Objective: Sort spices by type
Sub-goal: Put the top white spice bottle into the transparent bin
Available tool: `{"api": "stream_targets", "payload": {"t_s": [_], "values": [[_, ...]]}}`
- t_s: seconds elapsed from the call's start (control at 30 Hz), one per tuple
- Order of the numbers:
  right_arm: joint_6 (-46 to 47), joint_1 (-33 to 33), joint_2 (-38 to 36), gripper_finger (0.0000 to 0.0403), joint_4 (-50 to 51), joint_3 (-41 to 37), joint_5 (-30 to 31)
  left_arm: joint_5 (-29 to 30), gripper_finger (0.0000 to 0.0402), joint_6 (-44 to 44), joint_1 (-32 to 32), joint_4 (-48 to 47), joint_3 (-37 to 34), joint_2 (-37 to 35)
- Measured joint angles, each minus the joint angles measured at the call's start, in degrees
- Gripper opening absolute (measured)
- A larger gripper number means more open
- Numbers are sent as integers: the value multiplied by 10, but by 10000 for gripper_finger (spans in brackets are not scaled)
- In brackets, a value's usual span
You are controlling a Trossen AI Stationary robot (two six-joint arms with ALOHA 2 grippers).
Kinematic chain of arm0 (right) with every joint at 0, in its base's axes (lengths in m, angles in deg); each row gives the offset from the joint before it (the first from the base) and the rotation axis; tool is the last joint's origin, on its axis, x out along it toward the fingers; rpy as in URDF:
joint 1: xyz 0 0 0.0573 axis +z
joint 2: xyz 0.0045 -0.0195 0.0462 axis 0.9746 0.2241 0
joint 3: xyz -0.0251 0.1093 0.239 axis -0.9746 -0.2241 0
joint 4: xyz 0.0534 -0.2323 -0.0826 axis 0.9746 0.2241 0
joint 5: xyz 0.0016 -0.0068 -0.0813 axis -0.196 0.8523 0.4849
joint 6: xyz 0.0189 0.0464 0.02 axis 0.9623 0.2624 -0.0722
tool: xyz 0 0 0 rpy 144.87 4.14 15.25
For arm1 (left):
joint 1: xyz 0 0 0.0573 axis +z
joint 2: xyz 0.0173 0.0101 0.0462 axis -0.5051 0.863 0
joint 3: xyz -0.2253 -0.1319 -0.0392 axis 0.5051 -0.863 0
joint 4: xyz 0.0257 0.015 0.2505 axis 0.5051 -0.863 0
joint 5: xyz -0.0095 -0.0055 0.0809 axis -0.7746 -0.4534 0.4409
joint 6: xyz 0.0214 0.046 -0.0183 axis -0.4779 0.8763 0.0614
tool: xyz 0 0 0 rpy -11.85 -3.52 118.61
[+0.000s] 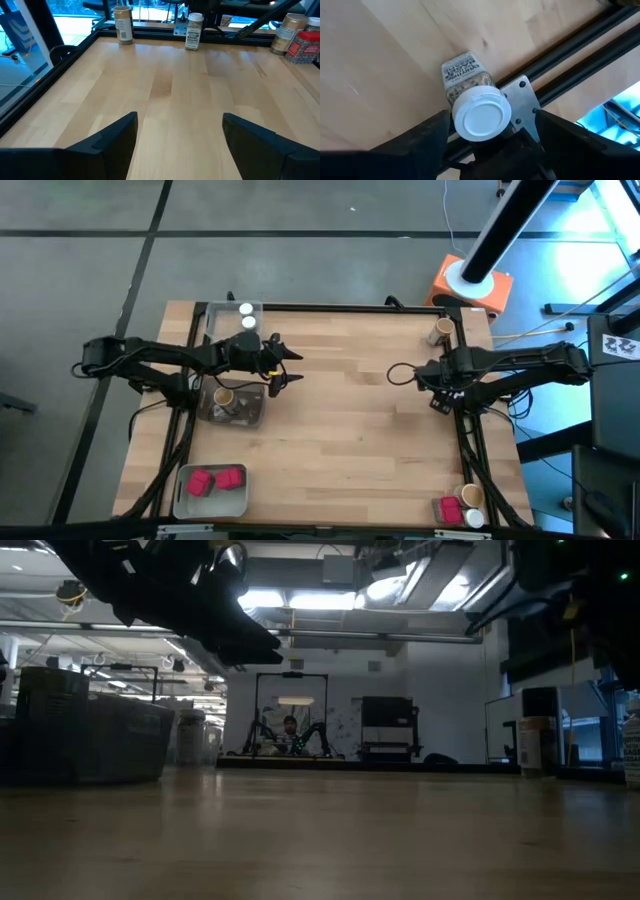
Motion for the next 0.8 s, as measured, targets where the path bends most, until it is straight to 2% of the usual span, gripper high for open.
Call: {"api": "stream_targets", "payload": {"t_s": [0.33,0.8], "values": [[-25,0,4,294,-39,-44,-2,0,274,0,0,0,0,0],[-94,0,84,294,-29,-45,-14,0,274,0,0,10,0,0]]}}
